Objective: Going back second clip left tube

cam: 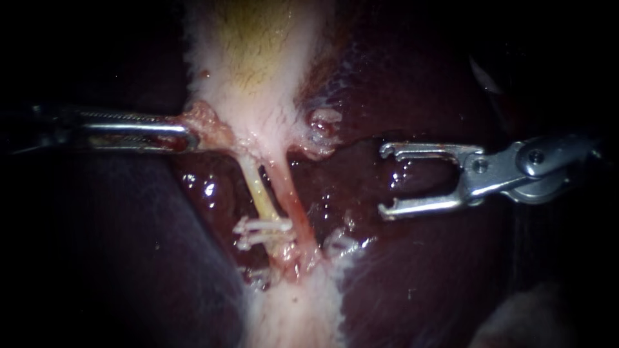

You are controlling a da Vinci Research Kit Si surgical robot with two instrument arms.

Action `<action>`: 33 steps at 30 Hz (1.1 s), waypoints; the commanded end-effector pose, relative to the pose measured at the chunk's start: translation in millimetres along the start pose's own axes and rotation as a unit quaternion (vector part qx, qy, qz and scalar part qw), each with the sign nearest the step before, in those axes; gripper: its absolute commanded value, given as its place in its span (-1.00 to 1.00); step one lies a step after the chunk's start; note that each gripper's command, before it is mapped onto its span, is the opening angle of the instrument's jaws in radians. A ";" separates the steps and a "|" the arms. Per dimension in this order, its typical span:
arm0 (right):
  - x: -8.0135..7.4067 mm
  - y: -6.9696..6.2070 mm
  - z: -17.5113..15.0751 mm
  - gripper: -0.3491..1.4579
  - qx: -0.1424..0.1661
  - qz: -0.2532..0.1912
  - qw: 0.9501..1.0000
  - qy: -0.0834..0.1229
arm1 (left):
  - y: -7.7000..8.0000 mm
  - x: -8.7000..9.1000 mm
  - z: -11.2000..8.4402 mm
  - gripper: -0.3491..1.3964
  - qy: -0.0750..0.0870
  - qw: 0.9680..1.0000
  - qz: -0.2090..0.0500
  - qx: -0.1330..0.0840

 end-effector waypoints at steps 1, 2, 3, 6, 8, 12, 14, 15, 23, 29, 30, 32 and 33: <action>-0.1 -0.1 0.1 -0.06 0.002 0.000 1.000 0.000 | 0.0 -0.1 0.0 -1.00 0.000 1.000 0.000 0.001; -0.1 -0.1 0.2 -0.06 0.002 -0.001 1.000 0.000 | -0.1 -0.1 0.1 -1.00 0.000 1.000 0.000 0.001; -0.2 -0.2 0.2 -0.06 0.002 -0.001 1.000 0.000 | -0.1 -0.1 0.1 -1.00 0.000 1.000 0.000 0.001; -0.3 -0.3 0.3 -0.06 0.004 -0.002 1.000 0.000 | -0.1 -0.1 0.1 -1.00 0.000 1.000 0.000 0.001; -0.3 -0.3 0.3 -0.06 0.004 -0.002 1.000 0.000 | -0.2 -0.1 0.2 -1.00 0.000 1.000 0.000 0.001; -0.3 -0.5 0.4 -0.06 0.005 -0.002 1.000 0.000 | -0.4 -0.1 0.5 -1.00 0.000 1.000 0.000 0.001; -0.3 -0.6 0.4 -0.06 0.005 -0.003 1.000 0.000 | -0.6 -0.1 0.8 -1.00 0.002 1.000 0.000 0.001; -0.3 -0.6 0.4 -0.06 0.005 -0.003 1.000 0.000 | -0.8 -0.1 0.9 -1.00 0.002 1.000 0.000 0.002; -0.4 -0.7 0.3 -0.06 0.005 -0.003 1.000 0.000 | -2.8 -0.7 3.3 -1.00 -0.002 1.000 0.002 0.008; -0.4 -0.6 0.3 -0.06 0.005 -0.003 1.000 0.000 | -3.9 -1.7 5.2 -1.00 -0.007 1.000 0.005 0.011; -0.4 -0.6 0.3 -0.06 0.005 -0.003 1.000 0.000 | -4.0 -1.8 5.4 -1.00 -0.009 1.000 0.005 0.011; -0.4 -0.6 0.4 -0.06 0.005 -0.003 1.000 0.000 | -4.3 -2.0 5.8 -1.00 -0.010 1.000 0.003 0.012; -0.4 -0.6 0.4 -0.06 0.005 -0.003 1.000 0.000 | -4.4 -2.0 6.0 -1.00 -0.010 1.000 0.003 0.011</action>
